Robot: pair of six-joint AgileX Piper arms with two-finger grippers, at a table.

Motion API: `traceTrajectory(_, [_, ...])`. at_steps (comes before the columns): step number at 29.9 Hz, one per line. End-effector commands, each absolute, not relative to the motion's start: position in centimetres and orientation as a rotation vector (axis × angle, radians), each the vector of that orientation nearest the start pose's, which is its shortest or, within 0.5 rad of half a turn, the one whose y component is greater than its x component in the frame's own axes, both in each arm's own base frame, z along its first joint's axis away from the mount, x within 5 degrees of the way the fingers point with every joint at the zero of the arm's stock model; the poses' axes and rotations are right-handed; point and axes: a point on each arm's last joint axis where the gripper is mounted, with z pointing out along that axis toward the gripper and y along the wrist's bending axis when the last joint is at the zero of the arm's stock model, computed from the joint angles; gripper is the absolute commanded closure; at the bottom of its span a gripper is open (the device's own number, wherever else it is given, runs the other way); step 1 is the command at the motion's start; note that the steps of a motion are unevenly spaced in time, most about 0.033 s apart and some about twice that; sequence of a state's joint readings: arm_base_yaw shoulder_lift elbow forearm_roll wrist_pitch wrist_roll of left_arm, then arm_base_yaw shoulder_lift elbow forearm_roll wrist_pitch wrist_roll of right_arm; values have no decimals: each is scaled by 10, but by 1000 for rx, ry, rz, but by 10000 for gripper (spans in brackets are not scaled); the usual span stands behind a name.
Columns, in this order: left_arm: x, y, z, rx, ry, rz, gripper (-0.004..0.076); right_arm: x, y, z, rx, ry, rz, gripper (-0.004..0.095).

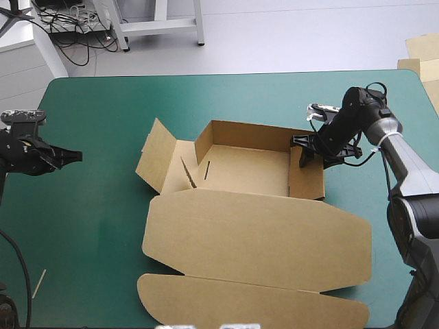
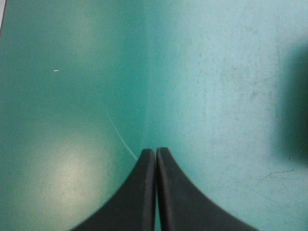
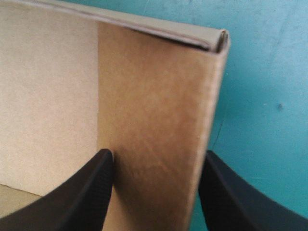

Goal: Fold the box

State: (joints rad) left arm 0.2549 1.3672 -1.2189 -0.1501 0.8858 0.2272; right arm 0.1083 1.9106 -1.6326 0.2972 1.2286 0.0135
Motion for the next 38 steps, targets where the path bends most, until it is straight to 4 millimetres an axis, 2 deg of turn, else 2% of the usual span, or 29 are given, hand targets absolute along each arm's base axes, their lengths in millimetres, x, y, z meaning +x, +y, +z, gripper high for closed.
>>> traceTrajectory(1, [276,61,361,-114,2401,23,733,386,69,283,-40,2942,464,516])
traceTrajectory(7, [277,61,362,-114,2391,30,734,386,67,282,-62,2947,437,930])
traceTrajectory(19, [278,64,360,-105,2392,58,733,367,65,324,-213,2817,417,928])
traceTrajectory(27, [279,63,350,-106,2457,30,715,353,64,348,-277,2740,414,928])
traceTrajectory(29, [280,62,348,-84,2468,14,669,351,64,351,-288,2729,411,928])
traceTrajectory(31, [281,60,346,-73,2474,-17,584,349,63,354,-302,2716,416,928])
traceTrajectory(35, [284,57,345,-98,2468,-79,311,348,57,362,-293,2673,505,928])
traceTrajectory(38, [288,52,343,-137,2455,-174,139,348,48,367,-261,2637,584,928])
